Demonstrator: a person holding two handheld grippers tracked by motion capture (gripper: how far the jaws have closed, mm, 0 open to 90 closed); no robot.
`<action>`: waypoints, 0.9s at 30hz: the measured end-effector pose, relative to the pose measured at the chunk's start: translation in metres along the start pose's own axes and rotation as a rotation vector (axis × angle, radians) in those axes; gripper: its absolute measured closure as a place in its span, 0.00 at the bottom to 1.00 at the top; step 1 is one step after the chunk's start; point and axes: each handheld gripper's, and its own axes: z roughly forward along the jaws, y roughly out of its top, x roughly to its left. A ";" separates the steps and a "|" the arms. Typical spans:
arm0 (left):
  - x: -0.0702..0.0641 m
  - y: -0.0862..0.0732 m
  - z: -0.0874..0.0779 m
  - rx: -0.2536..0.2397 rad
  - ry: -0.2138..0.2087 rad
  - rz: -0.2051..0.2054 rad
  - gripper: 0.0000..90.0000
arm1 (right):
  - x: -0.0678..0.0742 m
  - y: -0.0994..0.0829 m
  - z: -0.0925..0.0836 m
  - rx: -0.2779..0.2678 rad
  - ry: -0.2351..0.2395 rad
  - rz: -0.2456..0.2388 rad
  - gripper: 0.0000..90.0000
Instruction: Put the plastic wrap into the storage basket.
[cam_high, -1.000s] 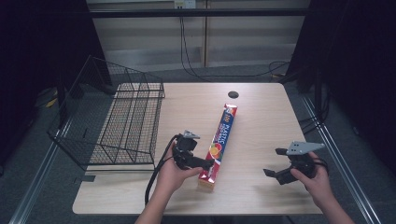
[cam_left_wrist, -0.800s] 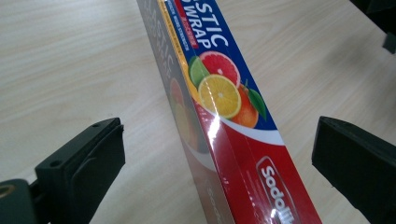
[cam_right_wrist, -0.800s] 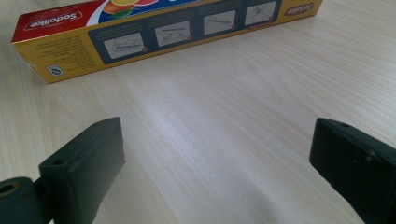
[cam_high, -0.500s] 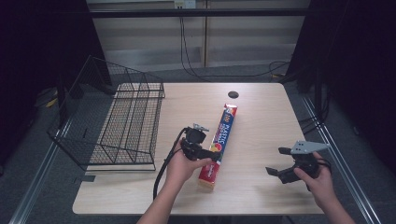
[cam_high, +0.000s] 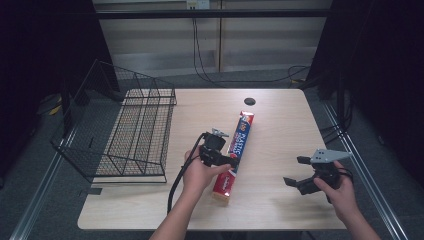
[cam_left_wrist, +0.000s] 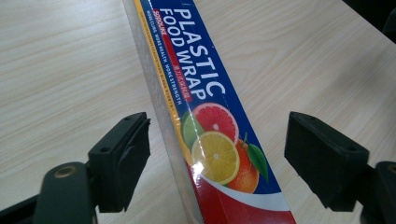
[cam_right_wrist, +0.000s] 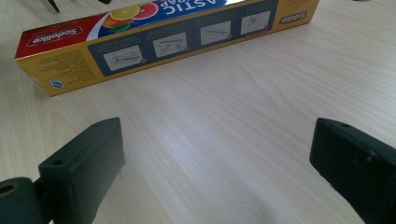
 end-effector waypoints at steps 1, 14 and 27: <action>0.000 0.001 0.002 0.004 0.003 -0.009 0.26 | 0.000 0.000 0.000 -0.004 -0.001 0.002 0.03; 0.000 0.012 0.024 0.058 0.031 -0.075 0.31 | -0.002 0.000 -0.002 -0.006 0.002 0.004 0.03; 0.000 0.020 0.039 0.067 0.070 -0.085 0.34 | -0.001 0.001 -0.002 -0.014 0.002 0.005 0.03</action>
